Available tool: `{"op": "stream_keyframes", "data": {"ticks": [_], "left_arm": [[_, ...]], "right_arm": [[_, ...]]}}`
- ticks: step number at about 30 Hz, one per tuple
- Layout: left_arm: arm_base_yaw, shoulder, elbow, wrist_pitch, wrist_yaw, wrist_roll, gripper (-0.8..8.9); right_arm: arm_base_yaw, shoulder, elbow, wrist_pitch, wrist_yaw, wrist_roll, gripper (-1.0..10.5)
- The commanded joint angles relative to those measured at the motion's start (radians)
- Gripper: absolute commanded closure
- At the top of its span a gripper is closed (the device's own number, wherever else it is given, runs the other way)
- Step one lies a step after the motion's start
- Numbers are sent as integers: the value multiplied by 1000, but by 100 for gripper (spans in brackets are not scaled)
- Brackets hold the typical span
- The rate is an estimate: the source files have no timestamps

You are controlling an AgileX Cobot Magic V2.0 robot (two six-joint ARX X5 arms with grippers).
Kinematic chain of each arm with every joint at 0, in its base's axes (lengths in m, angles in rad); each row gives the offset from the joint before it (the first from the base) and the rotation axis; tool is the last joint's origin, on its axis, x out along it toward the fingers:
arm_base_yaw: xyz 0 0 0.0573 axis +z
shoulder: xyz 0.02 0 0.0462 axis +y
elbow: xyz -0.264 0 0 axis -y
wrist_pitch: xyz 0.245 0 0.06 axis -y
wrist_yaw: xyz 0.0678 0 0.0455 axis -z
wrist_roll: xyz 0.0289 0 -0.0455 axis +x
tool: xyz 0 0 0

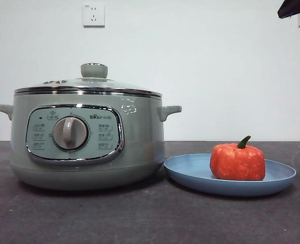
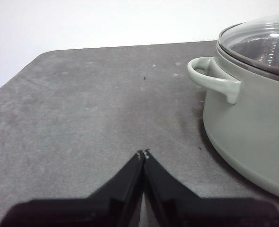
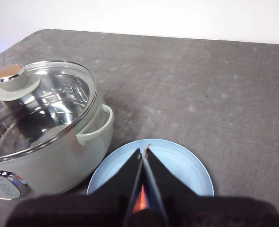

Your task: Take the pumpkin out from the steamer,put the pumpkin in the blue plate,close the lid

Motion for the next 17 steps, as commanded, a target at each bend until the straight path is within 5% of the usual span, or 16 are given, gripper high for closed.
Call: {"op": "stream_keyframes", "data": {"ticks": [1, 5, 11, 17], "left_arm": [[4, -2, -16, 3, -2, -7, 816], [4, -2, -17, 3, -2, -7, 816], [4, -2, -17, 3, -2, -7, 816], [4, -2, -16, 3, -2, -7, 816]], "right_arm": [[-1, -23, -7, -29, 9, -51, 963], [-68, -111, -29, -52, -8, -146, 963], [-269, -329, -200, 47, -188, -144, 963], [-358, -500, -402, 108, -184, -145, 963]]}}
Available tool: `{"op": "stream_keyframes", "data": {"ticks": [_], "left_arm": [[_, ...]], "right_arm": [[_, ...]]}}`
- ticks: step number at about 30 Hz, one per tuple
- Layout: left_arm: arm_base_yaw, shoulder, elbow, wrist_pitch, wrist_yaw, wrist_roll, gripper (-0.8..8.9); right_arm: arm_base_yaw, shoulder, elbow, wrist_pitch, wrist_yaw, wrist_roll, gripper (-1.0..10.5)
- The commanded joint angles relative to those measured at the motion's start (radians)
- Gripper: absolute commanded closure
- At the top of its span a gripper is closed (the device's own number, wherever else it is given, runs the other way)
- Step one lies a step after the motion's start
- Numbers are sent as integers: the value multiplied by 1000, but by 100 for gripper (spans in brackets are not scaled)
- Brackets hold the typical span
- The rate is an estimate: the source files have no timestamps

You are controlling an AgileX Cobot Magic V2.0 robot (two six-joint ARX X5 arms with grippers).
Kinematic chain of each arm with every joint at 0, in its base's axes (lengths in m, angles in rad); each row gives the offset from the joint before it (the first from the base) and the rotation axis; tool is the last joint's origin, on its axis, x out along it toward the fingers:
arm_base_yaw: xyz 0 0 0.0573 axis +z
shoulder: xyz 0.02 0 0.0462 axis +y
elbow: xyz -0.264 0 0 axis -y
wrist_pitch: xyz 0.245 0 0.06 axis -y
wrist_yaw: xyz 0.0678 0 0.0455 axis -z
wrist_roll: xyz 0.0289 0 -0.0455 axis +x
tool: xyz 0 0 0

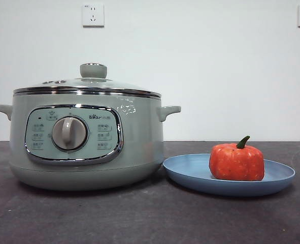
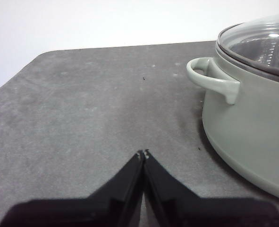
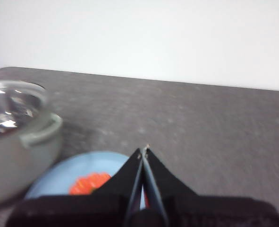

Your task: Take the pumpkin out from the steamer,put the pumpkin in the blue plate,close the lid

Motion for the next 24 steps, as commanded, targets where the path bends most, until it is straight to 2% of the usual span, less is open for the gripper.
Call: {"op": "stream_keyframes", "data": {"ticks": [1, 12, 15, 19, 24], "left_arm": [[4, -2, -17, 3, -2, -7, 816], [4, -2, -17, 3, -2, -7, 816], [4, -2, -17, 3, -2, -7, 816], [4, -2, -16, 3, -2, -7, 816], [4, -2, -17, 3, -2, -7, 816]], "right_arm": [[-10, -59, -98, 20, 0, -8, 963], [-10, -169, -303, 95, 7, 18, 963], [-10, -208, -336, 94, 27, 50, 963], [-10, -212, -354, 95, 61, 113, 963], [-10, -212, -354, 96, 63, 112, 963]]}}
